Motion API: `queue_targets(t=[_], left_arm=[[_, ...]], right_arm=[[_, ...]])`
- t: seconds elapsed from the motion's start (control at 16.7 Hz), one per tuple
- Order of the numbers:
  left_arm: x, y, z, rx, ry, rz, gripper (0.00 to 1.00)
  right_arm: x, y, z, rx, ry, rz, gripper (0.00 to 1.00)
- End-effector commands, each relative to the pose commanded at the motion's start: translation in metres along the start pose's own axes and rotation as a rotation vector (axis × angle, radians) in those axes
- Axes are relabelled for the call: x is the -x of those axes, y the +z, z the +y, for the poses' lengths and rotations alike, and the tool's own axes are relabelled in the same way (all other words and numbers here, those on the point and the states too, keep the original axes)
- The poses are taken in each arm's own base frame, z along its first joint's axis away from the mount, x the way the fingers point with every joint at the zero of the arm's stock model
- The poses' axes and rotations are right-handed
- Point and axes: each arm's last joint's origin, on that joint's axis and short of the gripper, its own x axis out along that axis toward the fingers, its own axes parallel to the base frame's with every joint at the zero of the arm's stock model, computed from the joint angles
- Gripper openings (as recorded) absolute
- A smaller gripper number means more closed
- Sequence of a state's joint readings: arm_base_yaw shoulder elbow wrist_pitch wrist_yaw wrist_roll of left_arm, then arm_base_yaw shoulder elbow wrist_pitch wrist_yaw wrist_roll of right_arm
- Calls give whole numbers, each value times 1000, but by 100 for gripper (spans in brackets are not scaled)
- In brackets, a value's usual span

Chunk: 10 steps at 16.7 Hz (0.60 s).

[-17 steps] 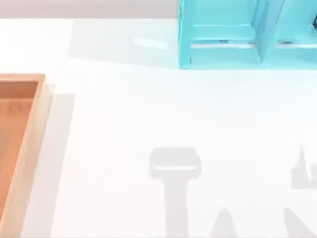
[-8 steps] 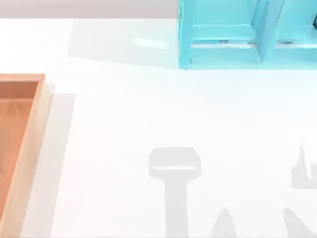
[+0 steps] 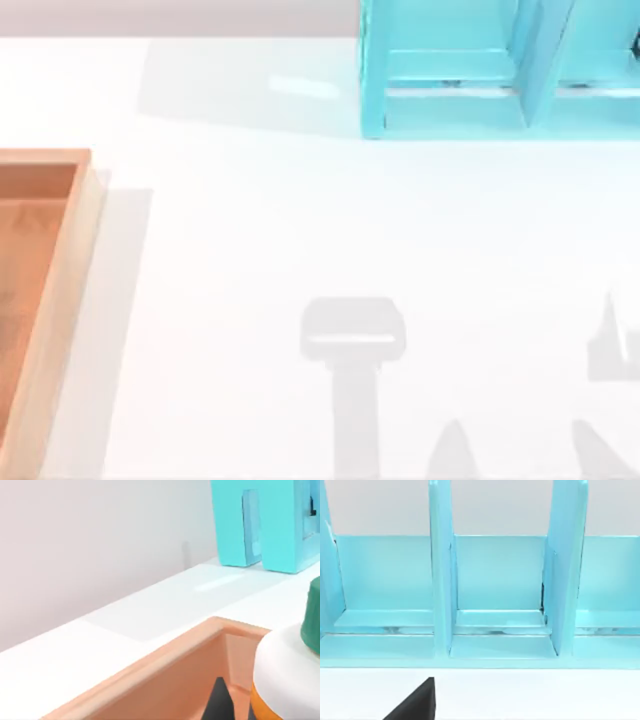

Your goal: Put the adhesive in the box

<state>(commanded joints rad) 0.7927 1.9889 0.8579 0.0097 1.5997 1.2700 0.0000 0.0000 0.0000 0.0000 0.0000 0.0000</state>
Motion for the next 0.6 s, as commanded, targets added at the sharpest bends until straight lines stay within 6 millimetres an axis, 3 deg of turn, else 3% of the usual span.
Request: queue_targets(t=[0.3, 0.6], left_arm=[[-8, -10, -23, 128, -22, 17, 0], [-9, -12, -26, 147, -25, 22, 0]], right_arm=[[0, 0, 0, 0, 0, 0, 100], [0, 0, 0, 0, 0, 0, 100]])
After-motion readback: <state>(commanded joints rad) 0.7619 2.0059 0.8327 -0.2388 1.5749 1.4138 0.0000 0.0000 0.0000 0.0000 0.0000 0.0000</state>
